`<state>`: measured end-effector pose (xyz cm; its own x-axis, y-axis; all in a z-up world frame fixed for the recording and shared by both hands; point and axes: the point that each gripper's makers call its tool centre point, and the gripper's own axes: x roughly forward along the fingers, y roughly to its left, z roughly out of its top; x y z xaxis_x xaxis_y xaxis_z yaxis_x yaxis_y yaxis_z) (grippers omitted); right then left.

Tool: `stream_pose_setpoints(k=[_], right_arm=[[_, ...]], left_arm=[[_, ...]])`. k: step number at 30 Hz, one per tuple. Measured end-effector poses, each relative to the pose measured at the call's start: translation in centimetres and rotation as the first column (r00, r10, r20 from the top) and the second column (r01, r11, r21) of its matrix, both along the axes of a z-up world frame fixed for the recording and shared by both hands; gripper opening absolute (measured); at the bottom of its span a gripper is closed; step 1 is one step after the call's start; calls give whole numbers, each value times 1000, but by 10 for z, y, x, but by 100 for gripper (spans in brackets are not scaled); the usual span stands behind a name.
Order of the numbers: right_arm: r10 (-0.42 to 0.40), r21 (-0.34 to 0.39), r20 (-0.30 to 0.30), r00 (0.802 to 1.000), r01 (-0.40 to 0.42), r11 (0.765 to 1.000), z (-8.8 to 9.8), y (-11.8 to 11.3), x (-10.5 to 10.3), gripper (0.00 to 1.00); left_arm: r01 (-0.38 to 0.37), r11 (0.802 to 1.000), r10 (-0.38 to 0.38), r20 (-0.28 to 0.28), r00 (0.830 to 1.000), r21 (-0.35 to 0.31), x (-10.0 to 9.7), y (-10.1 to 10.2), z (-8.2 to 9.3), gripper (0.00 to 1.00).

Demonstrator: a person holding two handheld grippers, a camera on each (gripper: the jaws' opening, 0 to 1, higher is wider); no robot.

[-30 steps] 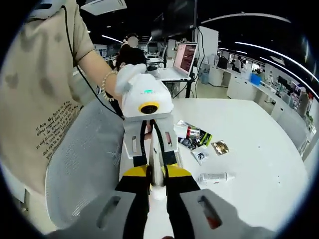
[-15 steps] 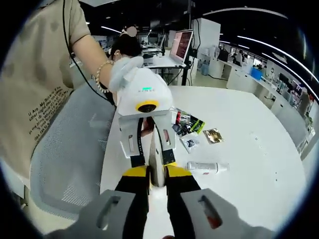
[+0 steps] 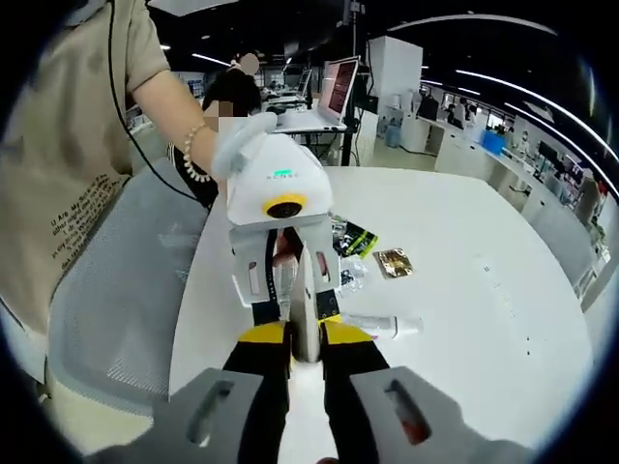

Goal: Arrange the skincare products in the storage area until every visible bottle or jar stands upright without overlapping.

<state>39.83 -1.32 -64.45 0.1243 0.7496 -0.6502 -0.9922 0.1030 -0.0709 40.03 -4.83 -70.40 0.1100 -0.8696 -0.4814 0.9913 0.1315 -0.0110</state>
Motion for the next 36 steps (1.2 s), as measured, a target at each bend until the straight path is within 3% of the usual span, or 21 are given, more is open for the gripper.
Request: stream_pose_setpoints(k=[17, 28, 36], right_arm=[[5, -79, -5, 1000, -6, 997, -2, -22, 24, 11], [-39, -85, 7, 999, 40, 996, -3, -24, 28, 14], [-93, -87, 13, 996, 93, 992, -4, -23, 30, 25]], left_arm=[[-29, 1000, 29, -20, 999, -11, 28, -25, -2, 18], [-49, 999, 49, -34, 998, -5, 30, -26, -4, 19], [-41, 999, 42, -48, 998, 13, 21, -21, -6, 27]])
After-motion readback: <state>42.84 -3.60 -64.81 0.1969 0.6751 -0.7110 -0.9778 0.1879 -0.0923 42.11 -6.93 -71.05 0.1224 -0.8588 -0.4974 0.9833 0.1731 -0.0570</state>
